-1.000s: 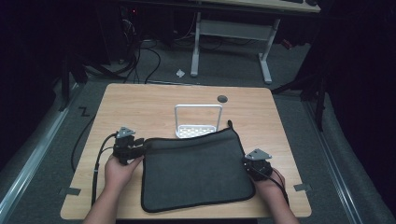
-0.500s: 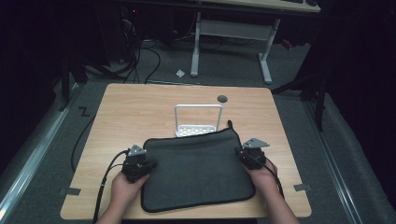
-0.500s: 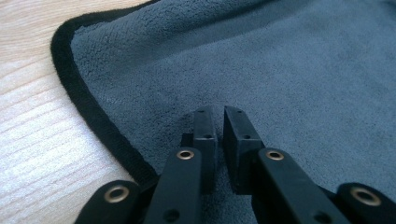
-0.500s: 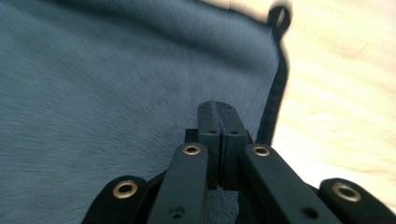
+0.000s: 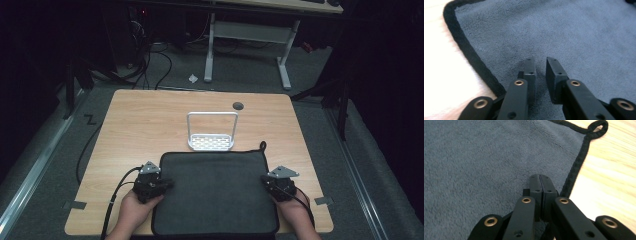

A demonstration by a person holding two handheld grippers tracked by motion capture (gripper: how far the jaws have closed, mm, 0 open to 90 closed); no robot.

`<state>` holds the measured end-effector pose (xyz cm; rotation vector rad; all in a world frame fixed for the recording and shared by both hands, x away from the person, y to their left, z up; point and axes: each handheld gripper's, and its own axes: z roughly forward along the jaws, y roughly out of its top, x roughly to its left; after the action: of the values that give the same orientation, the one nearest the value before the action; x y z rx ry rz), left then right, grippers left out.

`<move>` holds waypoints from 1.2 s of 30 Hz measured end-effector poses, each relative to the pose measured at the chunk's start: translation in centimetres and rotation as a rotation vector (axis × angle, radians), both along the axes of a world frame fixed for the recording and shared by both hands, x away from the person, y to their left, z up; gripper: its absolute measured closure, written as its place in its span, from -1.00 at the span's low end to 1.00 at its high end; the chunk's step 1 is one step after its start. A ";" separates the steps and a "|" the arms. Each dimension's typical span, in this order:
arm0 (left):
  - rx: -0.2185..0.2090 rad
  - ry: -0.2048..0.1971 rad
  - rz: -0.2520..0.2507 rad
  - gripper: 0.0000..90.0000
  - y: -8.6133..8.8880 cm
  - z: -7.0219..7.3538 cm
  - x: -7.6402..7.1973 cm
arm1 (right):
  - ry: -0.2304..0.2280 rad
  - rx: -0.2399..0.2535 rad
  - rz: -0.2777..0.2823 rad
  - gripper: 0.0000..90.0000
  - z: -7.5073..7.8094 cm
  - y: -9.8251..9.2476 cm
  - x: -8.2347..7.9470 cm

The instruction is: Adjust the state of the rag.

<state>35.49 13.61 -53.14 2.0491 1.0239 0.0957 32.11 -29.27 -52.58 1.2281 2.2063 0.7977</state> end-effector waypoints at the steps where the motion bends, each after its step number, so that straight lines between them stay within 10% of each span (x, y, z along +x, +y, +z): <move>1: 0.004 0.004 -0.006 0.71 -0.1 0.0 -0.1 | -0.003 -0.010 0.001 1.00 0.0 -0.1 -0.2; 18: -0.008 0.008 0.019 0.61 0.0 0.3 1.0 | -0.012 0.007 -0.034 0.75 0.0 -0.6 0.9; 26: -0.085 -0.091 0.208 0.18 2.9 0.8 5.6 | -0.099 0.087 -0.031 0.48 1.1 -0.3 0.1; 36: 0.019 -0.079 0.234 -0.01 0.2 -0.3 9.1 | -0.116 0.081 0.060 0.33 1.4 1.5 -0.5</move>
<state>44.55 13.85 -53.40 1.9197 1.2132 0.3061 31.64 -27.74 -51.14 1.1281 2.1443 0.9665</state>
